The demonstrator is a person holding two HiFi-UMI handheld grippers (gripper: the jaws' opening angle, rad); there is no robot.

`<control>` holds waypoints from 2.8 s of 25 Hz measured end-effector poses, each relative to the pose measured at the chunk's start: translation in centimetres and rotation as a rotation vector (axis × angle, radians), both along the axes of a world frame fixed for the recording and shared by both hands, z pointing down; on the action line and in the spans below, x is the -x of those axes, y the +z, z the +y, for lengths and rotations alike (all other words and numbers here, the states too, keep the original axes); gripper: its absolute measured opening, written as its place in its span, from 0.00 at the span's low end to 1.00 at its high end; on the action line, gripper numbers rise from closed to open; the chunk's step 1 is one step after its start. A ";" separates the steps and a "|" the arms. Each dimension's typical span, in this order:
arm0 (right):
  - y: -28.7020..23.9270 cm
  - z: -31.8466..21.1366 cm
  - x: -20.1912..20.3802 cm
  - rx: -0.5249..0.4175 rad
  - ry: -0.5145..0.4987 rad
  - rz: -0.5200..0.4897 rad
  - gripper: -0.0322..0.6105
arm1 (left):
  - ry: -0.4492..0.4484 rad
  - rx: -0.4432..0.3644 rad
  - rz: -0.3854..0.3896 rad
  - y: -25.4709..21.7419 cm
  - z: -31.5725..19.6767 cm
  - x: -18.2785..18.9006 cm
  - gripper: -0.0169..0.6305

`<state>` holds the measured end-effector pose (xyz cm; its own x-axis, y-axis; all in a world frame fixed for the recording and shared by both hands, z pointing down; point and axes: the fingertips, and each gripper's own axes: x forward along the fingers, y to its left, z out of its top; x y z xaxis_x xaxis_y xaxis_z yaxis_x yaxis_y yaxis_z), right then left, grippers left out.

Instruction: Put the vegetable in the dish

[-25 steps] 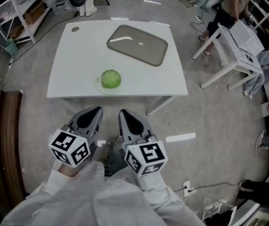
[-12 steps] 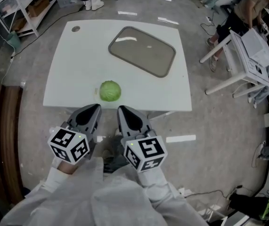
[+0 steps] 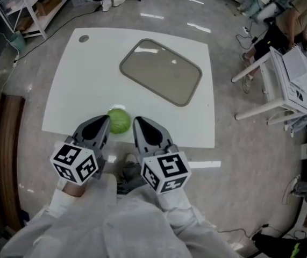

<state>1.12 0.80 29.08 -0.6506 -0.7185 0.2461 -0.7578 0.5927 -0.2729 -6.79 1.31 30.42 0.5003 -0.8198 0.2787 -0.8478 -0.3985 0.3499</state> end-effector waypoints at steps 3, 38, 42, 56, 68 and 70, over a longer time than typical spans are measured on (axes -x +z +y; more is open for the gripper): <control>0.5 -1.6 -0.5 0.013 -0.011 0.008 0.07 | -0.018 0.014 0.018 0.3 -1.2 -0.3 0.04; 9.2 -4.6 -0.1 0.252 0.093 0.091 0.07 | -0.019 0.273 0.038 8.7 -4.4 6.0 0.04; 11.0 -4.5 -0.3 0.287 0.091 0.104 0.07 | -0.009 0.333 0.068 10.7 -3.8 5.6 0.04; 14.8 -4.0 -0.1 0.380 0.088 0.111 0.07 | -0.014 0.444 0.079 15.1 -2.5 5.9 0.04; 17.2 -3.2 -0.6 0.437 0.119 0.118 0.07 | -0.039 0.501 0.094 17.3 -1.8 6.7 0.04; 17.5 -3.4 -0.7 0.444 0.122 0.119 0.07 | -0.041 0.505 0.092 17.5 -2.0 6.7 0.04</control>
<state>1.84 -2.60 46.54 -0.5169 -0.5961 0.6144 -0.8558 0.3435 -0.3868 -13.49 -0.69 47.97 0.5113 -0.6138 0.6015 -0.8160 -0.1271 0.5640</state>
